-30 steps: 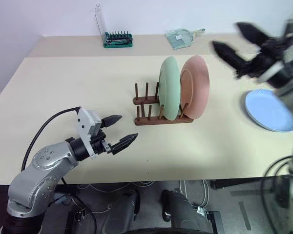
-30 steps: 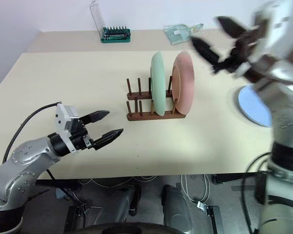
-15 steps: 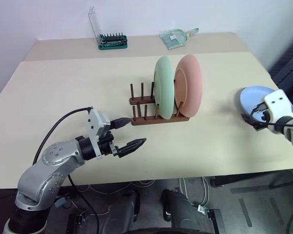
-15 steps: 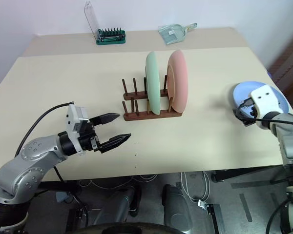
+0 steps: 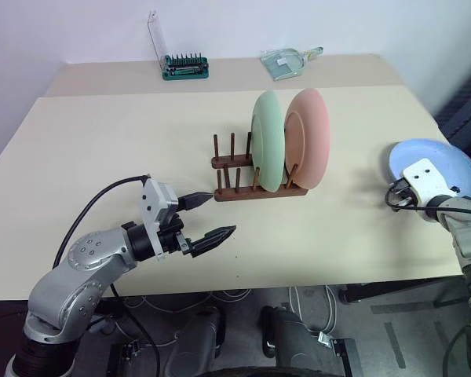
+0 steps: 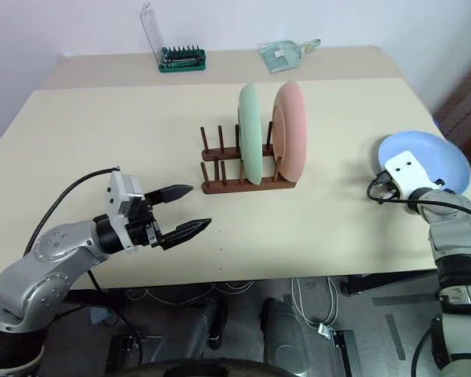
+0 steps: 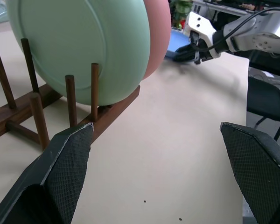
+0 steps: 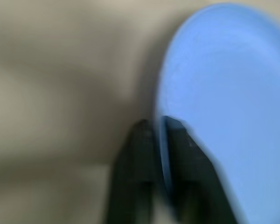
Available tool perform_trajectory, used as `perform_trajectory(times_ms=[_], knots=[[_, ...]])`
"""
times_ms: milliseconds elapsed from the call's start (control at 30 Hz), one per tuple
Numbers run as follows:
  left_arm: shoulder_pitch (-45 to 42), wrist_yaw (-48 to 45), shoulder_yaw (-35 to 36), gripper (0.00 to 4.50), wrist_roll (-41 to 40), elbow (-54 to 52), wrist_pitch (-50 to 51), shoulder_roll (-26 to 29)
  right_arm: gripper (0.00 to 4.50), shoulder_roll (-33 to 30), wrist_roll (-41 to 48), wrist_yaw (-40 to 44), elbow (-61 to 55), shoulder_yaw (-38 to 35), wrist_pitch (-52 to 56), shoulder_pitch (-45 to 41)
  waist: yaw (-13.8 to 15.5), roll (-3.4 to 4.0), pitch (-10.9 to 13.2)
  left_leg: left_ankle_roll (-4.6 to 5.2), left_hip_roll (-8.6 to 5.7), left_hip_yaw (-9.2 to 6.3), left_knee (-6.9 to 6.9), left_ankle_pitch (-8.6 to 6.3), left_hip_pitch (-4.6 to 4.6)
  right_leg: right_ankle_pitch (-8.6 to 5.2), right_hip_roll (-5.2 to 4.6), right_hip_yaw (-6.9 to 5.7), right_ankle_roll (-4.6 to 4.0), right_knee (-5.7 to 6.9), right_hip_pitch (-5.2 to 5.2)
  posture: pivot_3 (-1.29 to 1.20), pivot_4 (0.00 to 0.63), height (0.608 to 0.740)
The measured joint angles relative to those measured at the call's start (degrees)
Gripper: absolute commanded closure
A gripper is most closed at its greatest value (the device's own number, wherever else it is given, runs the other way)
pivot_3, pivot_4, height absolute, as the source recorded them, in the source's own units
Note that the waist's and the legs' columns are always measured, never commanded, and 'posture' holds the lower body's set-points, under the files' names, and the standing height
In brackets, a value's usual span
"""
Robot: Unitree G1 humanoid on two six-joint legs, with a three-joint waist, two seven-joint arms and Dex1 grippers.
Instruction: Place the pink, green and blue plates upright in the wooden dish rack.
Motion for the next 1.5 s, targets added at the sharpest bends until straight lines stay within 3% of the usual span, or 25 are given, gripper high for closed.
perform_trajectory(times_ms=[300, 467, 567, 733, 867, 1033, 1500], knots=[[-0.64, 0.00, 0.01, 0.00, 0.07, 0.04, -0.13, 0.01, 4.47, 0.47, -2.46, -4.86, -9.16, -1.31, -1.23, -3.49, -0.03, 0.05, 0.03, 0.00, 0.01, 0.01, 0.00, 0.00, 0.00, 0.00, 0.02, 0.02, 0.01, 0.05, -0.04, 0.00, 0.150, 0.740], [-1.87, -0.02, -0.66, 0.00, 0.09, 0.61, -0.18, -0.32, 4.47, 5.86, 1.05, -6.48, -21.23, -2.89, -11.09, -19.17, -1.17, 0.55, 0.36, -0.01, 0.11, 0.13, 0.00, 0.01, -0.05, 0.07, 0.07, 0.05, 0.20, 0.08, -0.18, 0.00, 0.150, 0.740], [-2.20, 0.04, -1.32, 0.00, 0.14, 0.97, -0.21, -0.65, 4.47, 11.46, 10.81, -3.75, -32.29, -5.41, -10.66, -26.77, -0.79, 0.10, 0.13, -0.17, 0.32, -0.04, -0.01, -0.10, -0.03, 0.13, 0.31, -0.04, 0.12, 0.05, -0.12, 0.00, 0.150, 0.740], [-1.65, 0.70, -1.42, 0.00, 0.39, 1.15, -0.35, -0.88, 4.47, 20.03, 30.20, 0.49, -41.45, -4.79, 1.06, -26.85, 0.13, -0.08, 0.08, -0.14, 0.32, -0.02, 0.21, -0.20, -0.09, 0.11, 0.31, 0.05, 0.03, -0.03, -0.09, 0.00, 0.150, 0.740], [-0.44, 1.53, -1.27, 0.00, 1.26, 1.10, -1.21, -1.00, 4.47, 27.70, 55.00, -2.41, -49.37, -5.13, 14.89, -25.47, -0.15, -0.04, 0.10, -0.13, 0.39, 0.00, 0.06, -0.22, -0.06, 0.12, 0.39, 0.15, -0.01, 0.08, -0.25, 0.00, 0.150, 0.740], [2.49, 1.54, 1.60, 0.00, 2.64, 1.46, -2.49, 0.79, 4.47, 34.43, 74.93, -14.41, -52.68, -4.26, 23.37, -23.85, -0.33, 0.01, 0.11, -0.15, 0.43, 0.06, -0.04, -0.21, -0.07, 0.13, 0.39, 0.16, -0.13, 0.12, -0.38, 0.00, 0.150, 0.740], [5.67, 0.59, 6.94, 0.00, 3.64, 3.35, -3.88, 3.45, 4.47, 40.59, 91.40, -42.18, -52.29, 2.93, 27.90, -17.72, -0.40, 0.05, 0.13, -0.15, 0.44, 0.12, -0.12, -0.21, -0.09, 0.13, 0.38, 0.18, -0.14, 0.05, -0.45, 0.00, 0.150, 0.740]])
